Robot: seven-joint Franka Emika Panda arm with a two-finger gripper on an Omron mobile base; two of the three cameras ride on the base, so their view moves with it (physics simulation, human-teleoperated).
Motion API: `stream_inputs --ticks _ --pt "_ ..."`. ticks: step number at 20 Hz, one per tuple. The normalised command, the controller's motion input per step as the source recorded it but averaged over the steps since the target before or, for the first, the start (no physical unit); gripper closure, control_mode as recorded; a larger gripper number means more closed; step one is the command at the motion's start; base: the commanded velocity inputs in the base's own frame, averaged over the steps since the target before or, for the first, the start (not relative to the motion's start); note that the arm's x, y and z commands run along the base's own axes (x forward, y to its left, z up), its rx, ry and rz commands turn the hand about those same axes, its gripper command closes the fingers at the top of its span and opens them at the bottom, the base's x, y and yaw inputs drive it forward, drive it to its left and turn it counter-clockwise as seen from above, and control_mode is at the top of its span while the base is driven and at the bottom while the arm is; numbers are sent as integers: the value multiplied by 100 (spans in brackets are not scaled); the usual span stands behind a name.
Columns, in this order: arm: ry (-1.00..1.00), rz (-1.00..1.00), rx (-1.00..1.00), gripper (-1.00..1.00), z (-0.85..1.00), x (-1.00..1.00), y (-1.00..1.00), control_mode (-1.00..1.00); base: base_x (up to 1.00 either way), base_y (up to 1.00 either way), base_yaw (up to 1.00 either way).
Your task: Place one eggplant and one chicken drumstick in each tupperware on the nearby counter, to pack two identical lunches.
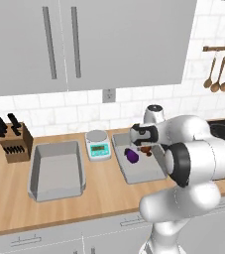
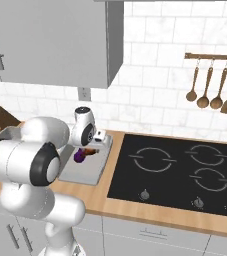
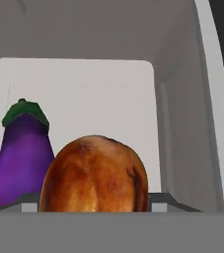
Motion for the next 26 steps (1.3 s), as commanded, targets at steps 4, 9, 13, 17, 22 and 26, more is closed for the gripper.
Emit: stream_inputs --ticks 4,9,13,17,22,26 --pt "0 1 4 100 -34 25 -2 -100 0 0 0" --pt "0 0 0 100 -43 20 0 -100 0 0 0" --pt "0 0 0 100 -23 20 0 -100 0 0 0" --pt "0 0 0 -100 -25 2 0 -100 0 0 0" --pt "0 0 0 -100 -7 0 0 -100 0 0 0" --pt "-2 0 0 -100 1 -4 0 -100 0 0 0"
